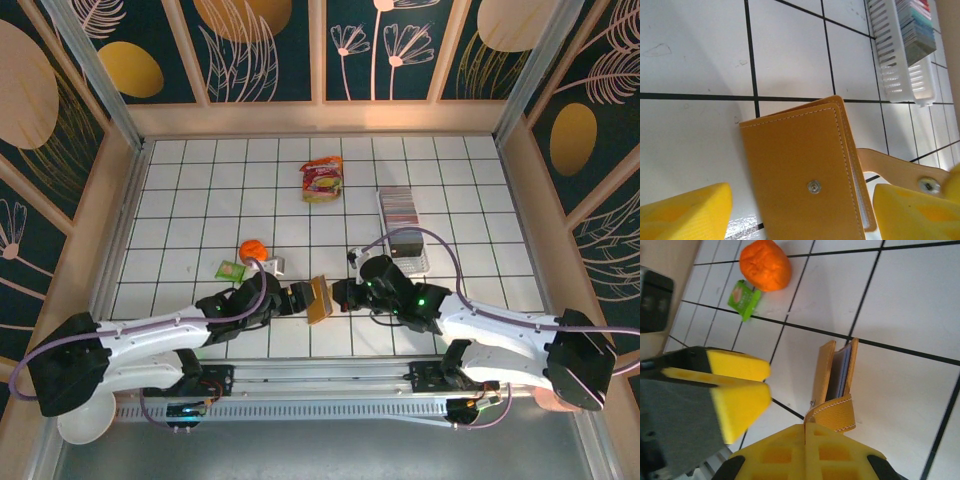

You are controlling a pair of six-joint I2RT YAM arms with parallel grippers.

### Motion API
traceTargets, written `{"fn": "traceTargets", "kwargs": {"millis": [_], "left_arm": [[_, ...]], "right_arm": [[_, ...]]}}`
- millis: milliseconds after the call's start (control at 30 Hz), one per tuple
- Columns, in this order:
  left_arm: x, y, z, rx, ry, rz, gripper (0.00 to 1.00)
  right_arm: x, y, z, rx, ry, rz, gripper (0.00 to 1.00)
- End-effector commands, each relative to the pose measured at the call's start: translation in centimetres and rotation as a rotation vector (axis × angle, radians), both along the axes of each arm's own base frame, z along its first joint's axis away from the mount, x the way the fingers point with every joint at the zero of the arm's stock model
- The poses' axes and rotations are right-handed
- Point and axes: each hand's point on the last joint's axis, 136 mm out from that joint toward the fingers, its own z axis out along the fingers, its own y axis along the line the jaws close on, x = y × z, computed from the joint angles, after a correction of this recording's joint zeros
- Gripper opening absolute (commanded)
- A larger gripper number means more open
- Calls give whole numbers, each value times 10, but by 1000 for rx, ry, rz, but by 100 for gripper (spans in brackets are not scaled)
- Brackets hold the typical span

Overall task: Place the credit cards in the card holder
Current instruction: Open the card holder at the bottom-center of the table.

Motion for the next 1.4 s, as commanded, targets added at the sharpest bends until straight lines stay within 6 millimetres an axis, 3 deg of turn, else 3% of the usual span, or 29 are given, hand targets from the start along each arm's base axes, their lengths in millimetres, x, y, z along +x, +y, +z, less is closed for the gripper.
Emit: {"fn": "traceTargets", "kwargs": {"millis": [0, 200, 633, 900, 1200, 1367], "left_arm": [[1, -11, 6, -24, 4, -22, 74], [0, -16, 4, -41, 16, -35, 74], [1, 1, -13, 45, 31, 11, 46], [-6, 19, -26, 52, 49, 54, 21], [-11, 33, -45, 128, 74, 61, 15], [-14, 36, -52, 152, 82, 52, 5]], "right_arm": [[1, 14, 34, 104, -45, 19, 0], [-1, 14, 35, 110, -45, 15, 0], [4, -2, 27, 52, -46, -50, 0], [16, -33, 2, -57, -43, -183, 0], [24, -67, -35, -155, 10, -283, 0], [26, -88, -59, -235, 50, -330, 0]]}}
